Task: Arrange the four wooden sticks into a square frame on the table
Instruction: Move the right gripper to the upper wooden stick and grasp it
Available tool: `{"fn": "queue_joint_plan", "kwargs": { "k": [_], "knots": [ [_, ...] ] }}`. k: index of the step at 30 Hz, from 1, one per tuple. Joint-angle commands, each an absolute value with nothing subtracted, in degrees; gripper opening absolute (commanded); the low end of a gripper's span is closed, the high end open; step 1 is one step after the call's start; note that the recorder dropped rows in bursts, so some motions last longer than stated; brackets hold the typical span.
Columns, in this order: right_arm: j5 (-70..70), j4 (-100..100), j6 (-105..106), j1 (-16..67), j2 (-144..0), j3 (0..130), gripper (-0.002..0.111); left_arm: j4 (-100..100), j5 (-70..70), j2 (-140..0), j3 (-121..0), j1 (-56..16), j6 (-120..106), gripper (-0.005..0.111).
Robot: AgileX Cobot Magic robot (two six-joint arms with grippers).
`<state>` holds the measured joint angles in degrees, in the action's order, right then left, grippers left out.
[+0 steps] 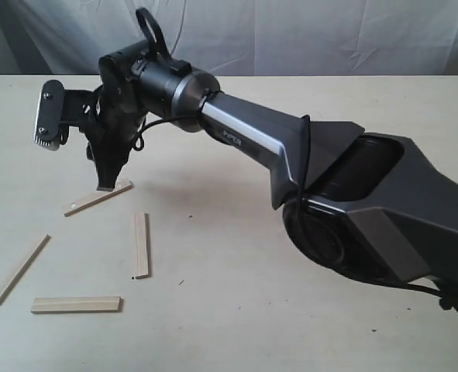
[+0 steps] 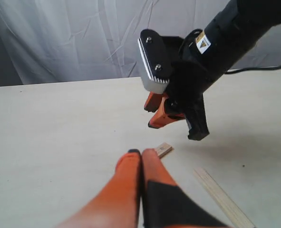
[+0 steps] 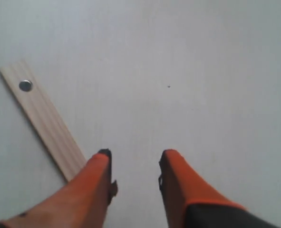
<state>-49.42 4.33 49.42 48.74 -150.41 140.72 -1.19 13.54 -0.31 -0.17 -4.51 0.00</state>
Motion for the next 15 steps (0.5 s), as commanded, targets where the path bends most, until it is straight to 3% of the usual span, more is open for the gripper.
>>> {"fn": "queue_joint_plan", "kwargs": {
  "k": [1,5,10,15],
  "knots": [
    [-45.9,6.6,40.3,48.6,-150.9,140.9,0.048,-1.2,13.3,0.0,0.0,-4.2,0.0,0.0],
    [-48.8,11.8,33.5,48.6,-150.9,140.9,0.038,-1.2,13.3,0.0,0.0,-4.2,0.0,0.0],
    [-50.5,14.8,28.7,48.6,-151.2,140.9,0.0,-1.2,13.3,0.0,0.0,-4.2,0.0,0.0],
    [-50.5,15.0,20.9,47.8,-151.6,140.9,0.0,-1.2,13.3,0.0,0.0,-4.2,0.0,0.0]
  ]
}}
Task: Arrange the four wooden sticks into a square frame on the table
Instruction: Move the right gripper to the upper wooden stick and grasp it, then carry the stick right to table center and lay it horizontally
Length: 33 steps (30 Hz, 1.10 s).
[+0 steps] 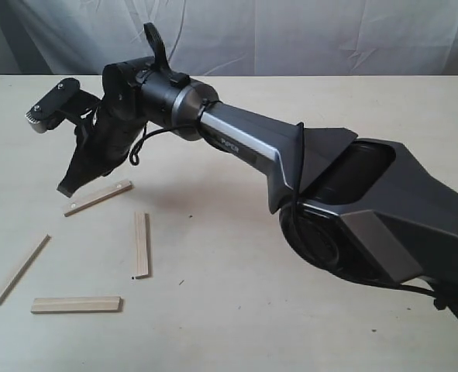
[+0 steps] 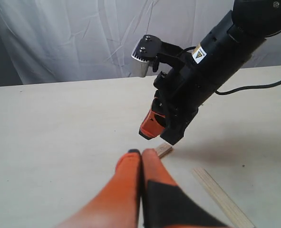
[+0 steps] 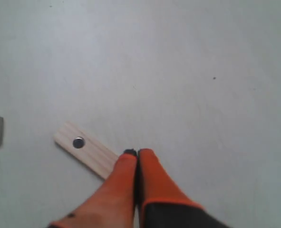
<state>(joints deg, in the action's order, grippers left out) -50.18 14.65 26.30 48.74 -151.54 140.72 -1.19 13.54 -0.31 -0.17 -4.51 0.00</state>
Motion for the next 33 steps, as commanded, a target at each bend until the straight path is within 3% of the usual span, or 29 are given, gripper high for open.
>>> {"fn": "queue_joint_plan", "kwargs": {
  "k": [1,17,33],
  "knots": [
    [-50.5,14.9,19.8,47.5,-151.6,140.9,0.0,-1.2,13.3,0.0,0.0,-4.2,0.0,0.0],
    [-53.2,20.4,15.0,46.4,-153.6,140.9,0.0,-1.2,13.3,0.0,0.0,-4.2,0.0,0.0],
    [-52.0,12.5,9.1,46.3,-155.4,140.8,0.0,-1.2,13.3,0.0,0.0,-4.2,0.0,0.0]
  ]
}}
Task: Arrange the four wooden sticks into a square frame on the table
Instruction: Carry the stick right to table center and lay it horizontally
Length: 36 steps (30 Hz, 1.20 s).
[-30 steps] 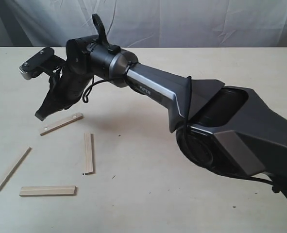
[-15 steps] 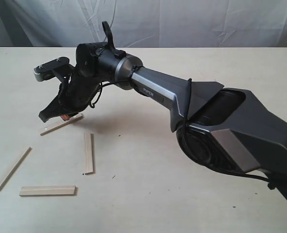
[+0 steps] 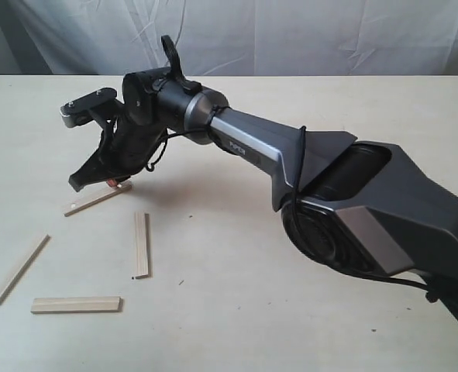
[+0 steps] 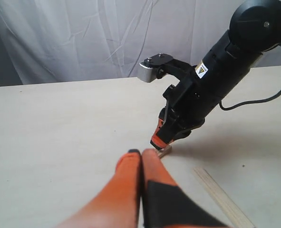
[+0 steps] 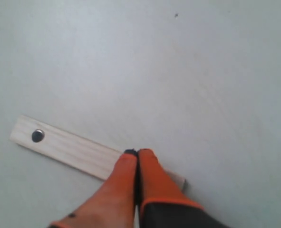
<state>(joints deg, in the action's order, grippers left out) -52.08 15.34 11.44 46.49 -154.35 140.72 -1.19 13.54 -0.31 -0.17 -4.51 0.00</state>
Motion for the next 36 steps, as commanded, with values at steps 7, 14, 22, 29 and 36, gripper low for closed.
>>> {"fn": "queue_joint_plan", "kwargs": {
  "k": [7,14,22,29,36],
  "knots": [
    [-54.3,0.0,-4.0,45.3,-155.4,140.8,0.0,-1.2,13.3,0.0,0.0,-4.2,0.0,0.0],
    [-64.1,-6.0,-12.5,39.8,-155.4,140.8,0.0,-1.2,13.3,0.0,0.0,-4.2,0.0,0.0],
    [-70.0,-6.1,-13.9,34.2,-154.4,140.8,0.0,-1.2,13.3,0.0,0.0,-4.2,0.0,0.0],
    [-70.0,-5.9,-13.8,33.7,-151.0,140.8,0.0,-1.2,13.3,0.0,0.0,-4.2,0.0,0.0],
    [-70.0,5.6,-7.5,36.5,-151.1,140.8,0.0,-1.2,13.3,0.0,0.0,-4.2,0.0,0.0]
  ]
}}
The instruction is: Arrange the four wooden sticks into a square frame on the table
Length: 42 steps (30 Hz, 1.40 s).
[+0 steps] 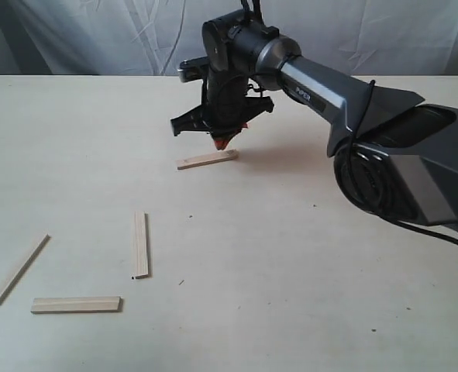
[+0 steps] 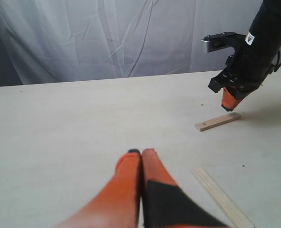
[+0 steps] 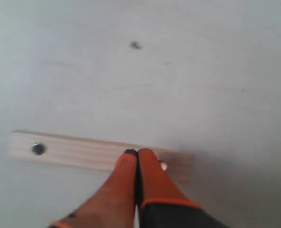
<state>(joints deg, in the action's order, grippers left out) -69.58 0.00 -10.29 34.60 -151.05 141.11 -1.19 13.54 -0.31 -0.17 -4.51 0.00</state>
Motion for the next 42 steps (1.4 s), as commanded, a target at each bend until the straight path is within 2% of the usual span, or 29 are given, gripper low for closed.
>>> {"fn": "queue_joint_plan", "kwargs": {
  "k": [1,28,37,42],
  "knots": [
    [-70.0,6.1,-7.5,36.8,-151.4,140.8,0.0,-1.2,13.3,0.0,0.0,-4.2,0.0,0.0],
    [-61.4,8.1,-7.7,38.8,-154.2,140.8,0.0,-1.2,13.3,0.0,0.0,-4.2,-0.5,0.0],
    [-61.5,7.6,-7.7,38.8,-153.7,140.8,0.0,-1.2,13.3,0.0,0.0,-4.2,-0.5,0.0],
    [-66.2,7.8,-7.7,38.8,-148.9,140.8,0.0,-1.2,13.3,0.0,0.0,-4.2,-0.5,0.0]
  ]
}}
